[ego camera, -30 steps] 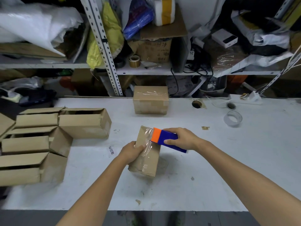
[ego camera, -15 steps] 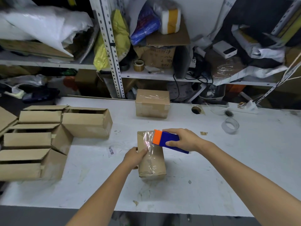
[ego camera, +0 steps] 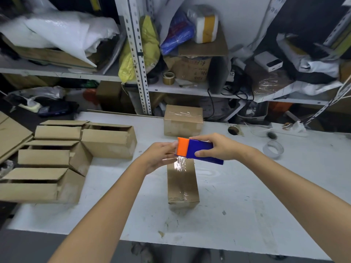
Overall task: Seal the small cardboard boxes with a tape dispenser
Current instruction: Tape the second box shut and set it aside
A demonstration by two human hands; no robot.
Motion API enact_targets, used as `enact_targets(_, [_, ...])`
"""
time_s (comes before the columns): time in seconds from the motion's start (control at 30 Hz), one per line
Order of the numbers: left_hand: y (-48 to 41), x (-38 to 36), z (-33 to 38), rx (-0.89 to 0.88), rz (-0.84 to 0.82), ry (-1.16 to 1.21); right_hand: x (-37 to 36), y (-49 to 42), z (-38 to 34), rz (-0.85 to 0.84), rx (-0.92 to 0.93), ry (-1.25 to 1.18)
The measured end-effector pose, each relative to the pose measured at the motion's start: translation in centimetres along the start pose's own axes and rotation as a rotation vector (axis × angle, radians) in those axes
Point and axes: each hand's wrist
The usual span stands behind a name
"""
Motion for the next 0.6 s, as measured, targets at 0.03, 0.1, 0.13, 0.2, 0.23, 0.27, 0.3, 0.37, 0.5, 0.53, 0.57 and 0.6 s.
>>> enact_targets(0.03, [0.1, 0.2, 0.0, 0.005, 0.009, 0.038, 0.1, 0.0, -0.1, -0.010, 0.004, -0.010])
enact_targets(0.1, [0.2, 0.5, -0.1, 0.019, 0.026, 0.070, 0.2, -0.1, -0.2, -0.032, 0.006, -0.011])
enact_targets(0.13, [0.2, 0.6, -0.2, 0.027, 0.043, 0.033, 0.1, -0.3, -0.3, -0.046, 0.001, -0.005])
enact_targets(0.2, [-0.2, 0.3, -0.5, 0.034, 0.151, -0.129, -0.3, -0.9, -0.4, -0.073, -0.015, 0.026])
enact_targets(0.23, [-0.7, 0.2, -0.7, 0.027, 0.242, -0.198, -0.5, -1.2, -0.4, -0.080, -0.019, 0.043])
enact_targets(0.27, [-1.2, 0.2, -1.0, 0.018, 0.339, -0.237, -0.3, -1.6, -0.4, -0.081, -0.026, 0.053])
enact_targets(0.3, [-1.7, 0.5, -1.2, 0.011, 0.427, -0.239, 0.1, -1.7, -0.4, -0.078, -0.039, 0.065])
enact_targets(0.37, [-1.9, 1.8, -1.7, 0.008, 0.565, -0.190, 1.7, -1.7, 0.2, -0.079, -0.092, 0.103])
enact_targets(0.5, [-2.2, 3.9, -2.4, 0.027, 0.616, -0.111, 4.4, -1.5, 2.9, -0.125, -0.253, 0.167])
enact_targets(0.53, [-2.5, 3.9, -2.6, 0.026, 0.619, -0.112, 4.6, -1.8, 3.4, -0.133, -0.272, 0.175])
enact_targets(0.57, [-2.8, 3.9, -2.7, 0.027, 0.622, -0.115, 4.8, -2.2, 3.6, -0.140, -0.278, 0.184])
enact_targets(0.6, [-3.2, 3.9, -2.8, 0.035, 0.622, -0.120, 4.9, -2.6, 3.8, -0.146, -0.280, 0.186])
Point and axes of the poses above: each hand's wrist, its own y-axis away from the middle knuckle, its own x-axis out of the back of the hand, z = x × y, and after that the axes turned 13 degrees about -z, right-handed
